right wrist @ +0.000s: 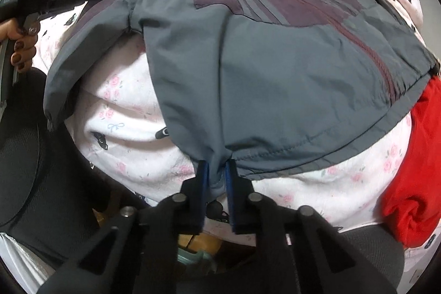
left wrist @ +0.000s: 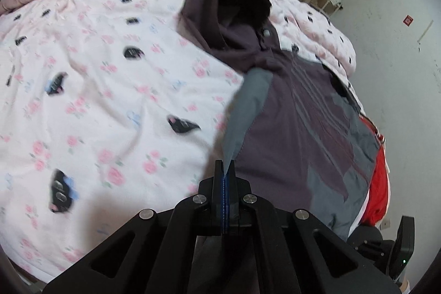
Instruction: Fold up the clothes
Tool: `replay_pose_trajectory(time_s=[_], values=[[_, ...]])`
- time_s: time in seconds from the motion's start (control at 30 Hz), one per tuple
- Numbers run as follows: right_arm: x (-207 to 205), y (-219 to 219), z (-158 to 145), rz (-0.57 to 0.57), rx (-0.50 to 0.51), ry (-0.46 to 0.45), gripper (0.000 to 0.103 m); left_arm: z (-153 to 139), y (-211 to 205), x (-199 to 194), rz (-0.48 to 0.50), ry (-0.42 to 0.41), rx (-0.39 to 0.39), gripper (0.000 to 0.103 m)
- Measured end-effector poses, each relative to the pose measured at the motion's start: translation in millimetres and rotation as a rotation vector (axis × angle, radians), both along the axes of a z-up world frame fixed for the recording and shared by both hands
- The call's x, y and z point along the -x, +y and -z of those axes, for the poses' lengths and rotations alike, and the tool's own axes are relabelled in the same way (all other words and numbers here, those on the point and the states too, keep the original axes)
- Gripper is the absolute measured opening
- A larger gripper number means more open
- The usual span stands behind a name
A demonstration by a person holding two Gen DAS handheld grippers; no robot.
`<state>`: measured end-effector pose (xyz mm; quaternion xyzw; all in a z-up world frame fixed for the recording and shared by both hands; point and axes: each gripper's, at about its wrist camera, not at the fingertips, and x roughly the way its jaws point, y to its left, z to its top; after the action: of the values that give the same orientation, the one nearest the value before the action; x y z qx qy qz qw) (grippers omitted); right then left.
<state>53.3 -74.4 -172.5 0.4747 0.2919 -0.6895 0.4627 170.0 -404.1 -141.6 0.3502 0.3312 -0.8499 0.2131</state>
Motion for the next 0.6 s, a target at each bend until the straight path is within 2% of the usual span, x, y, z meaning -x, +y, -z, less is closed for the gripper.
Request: replay_pose_trajectory(time_s=[0.1,0.33,0.47,0.6], values=[[-5.4,-2.7,-10.8,-0.038,0.012,-0.014,0.005,-12.1,-9.7,-0.6,-0.006,-0.006,0.030,0.000],[-29.5,-28.0,-44.1,-0.160,0.092,-0.132,0.005,-54.8,-39.5,5.3,-0.034,-0.065,0.160,0.000],[-43.0,-58.7,-54.4,-0.230,0.159,-0.261,0.005,-68.8,-73.0,10.2,-0.064,-0.154,0.227,0.000],[-68.7,-103.1,-57.2,-0.314,0.194,-0.314,0.005,-72.1,-102.2,9.8,-0.103,-0.258,0.299,0.000]])
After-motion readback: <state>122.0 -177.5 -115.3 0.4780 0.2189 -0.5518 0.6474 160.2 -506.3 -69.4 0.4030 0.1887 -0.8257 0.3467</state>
